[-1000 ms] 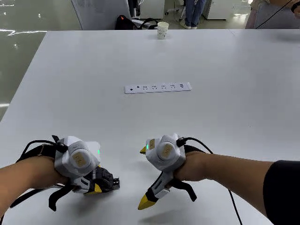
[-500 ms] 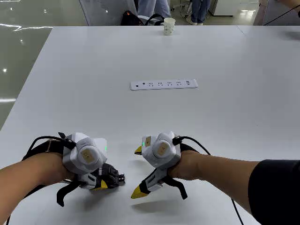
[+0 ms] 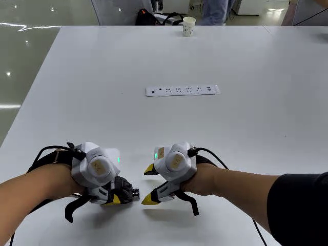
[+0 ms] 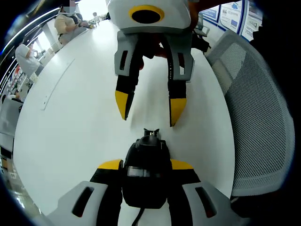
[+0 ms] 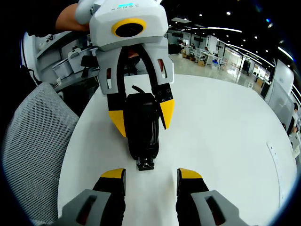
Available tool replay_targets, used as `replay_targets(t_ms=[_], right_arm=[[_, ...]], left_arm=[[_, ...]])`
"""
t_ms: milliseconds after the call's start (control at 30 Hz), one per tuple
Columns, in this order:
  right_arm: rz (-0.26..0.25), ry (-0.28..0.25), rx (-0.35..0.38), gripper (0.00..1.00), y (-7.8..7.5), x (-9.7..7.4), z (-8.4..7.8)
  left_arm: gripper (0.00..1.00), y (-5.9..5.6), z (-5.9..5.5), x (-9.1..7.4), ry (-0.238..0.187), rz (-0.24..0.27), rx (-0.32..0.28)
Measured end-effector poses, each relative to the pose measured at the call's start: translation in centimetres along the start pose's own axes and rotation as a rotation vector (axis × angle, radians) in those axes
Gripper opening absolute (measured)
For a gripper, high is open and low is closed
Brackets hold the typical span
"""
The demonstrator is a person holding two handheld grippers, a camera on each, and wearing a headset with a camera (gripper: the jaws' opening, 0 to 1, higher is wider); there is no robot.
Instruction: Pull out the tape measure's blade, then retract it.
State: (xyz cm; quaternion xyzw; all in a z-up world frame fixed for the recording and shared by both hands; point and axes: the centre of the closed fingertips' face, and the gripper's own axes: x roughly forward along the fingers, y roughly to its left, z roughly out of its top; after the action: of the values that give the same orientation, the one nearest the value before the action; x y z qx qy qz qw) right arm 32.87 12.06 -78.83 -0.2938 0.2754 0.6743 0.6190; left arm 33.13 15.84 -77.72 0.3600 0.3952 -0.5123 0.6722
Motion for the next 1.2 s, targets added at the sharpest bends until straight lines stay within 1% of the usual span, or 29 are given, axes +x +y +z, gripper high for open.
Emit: replay_targets(t_ms=[200, 333, 400, 500, 533, 567, 600, 667, 700, 733, 800, 833, 900, 967, 1000, 1033, 1200], right_arm=[[0.015, 0.029, -0.034, 0.32, 0.3, 0.8, -0.1], [0.024, 0.033, -0.025, 0.27, 0.4, 1.1, 0.0], [0.028, 0.031, -0.022, 0.26, 0.4, 1.3, 0.1], [0.036, 0.044, -0.041, 0.25, 0.8, 1.6, 0.0], [0.037, 0.055, -0.06, 0.25, 0.7, 1.9, -0.2], [0.037, 0.058, -0.063, 0.25, 0.7, 2.0, -0.3], [0.045, 0.053, -0.053, 0.25, 0.8, 2.0, -0.2], [0.066, 0.052, -0.032, 0.18, 1.2, 2.0, -0.1], [0.052, 0.059, -0.042, 0.18, 0.9, 2.1, -0.2], [0.049, 0.058, -0.04, 0.19, 0.9, 2.1, -0.2], [0.056, 0.054, -0.04, 0.16, 1.0, 2.2, -0.1], [0.052, 0.06, -0.059, 0.15, 0.8, 2.3, -0.2], [0.048, 0.063, -0.06, 0.13, 0.7, 2.4, -0.1], [0.055, 0.064, -0.068, 0.13, 0.6, 2.7, -0.1], [0.062, 0.043, -0.092, 0.13, 0.7, 2.9, 0.3], [0.067, 0.057, -0.095, 0.12, 0.8, 2.8, 0.2], [0.066, 0.057, -0.076, 0.11, 0.7, 2.7, 0.1]], left_arm=[[0.31, 0.0, 0.0, 0.0, 0.0, -0.002, -0.001], [0.31, 0.0, 0.0, 0.0, 0.0, -0.003, -0.002], [0.31, 0.0, 0.0, 0.0, 0.0, -0.003, -0.002], [0.31, 0.0, 0.0, 0.0, 0.0, -0.003, -0.002], [0.31, 0.0, 0.0, 0.0, 0.0, -0.003, -0.002], [0.31, 0.0, 0.0, 0.0, -0.001, -0.003, -0.003], [0.31, 0.0, 0.0, 0.0, -0.001, -0.004, -0.002], [0.31, 0.0, 0.0, 0.0, -0.001, -0.003, -0.003], [0.31, 0.0, 0.0, 0.0, -0.001, -0.002, -0.003], [0.31, 0.0, 0.0, 0.0, -0.001, -0.002, -0.003], [0.31, 0.0, 0.0, 0.0, -0.001, -0.002, -0.003], [0.31, 0.0, -0.1, 0.0, -0.001, -0.002, -0.003], [0.31, 0.0, -0.1, 0.0, -0.001, -0.003, -0.003], [0.31, 0.0, -0.1, 0.0, -0.001, -0.003, -0.004], [0.31, 0.0, -0.1, 0.0, -0.002, -0.003, -0.004], [0.31, 0.0, -0.1, 0.0, -0.002, -0.004, -0.005], [0.31, 0.0, -0.1, 0.0, -0.005, -0.004, -0.008]])
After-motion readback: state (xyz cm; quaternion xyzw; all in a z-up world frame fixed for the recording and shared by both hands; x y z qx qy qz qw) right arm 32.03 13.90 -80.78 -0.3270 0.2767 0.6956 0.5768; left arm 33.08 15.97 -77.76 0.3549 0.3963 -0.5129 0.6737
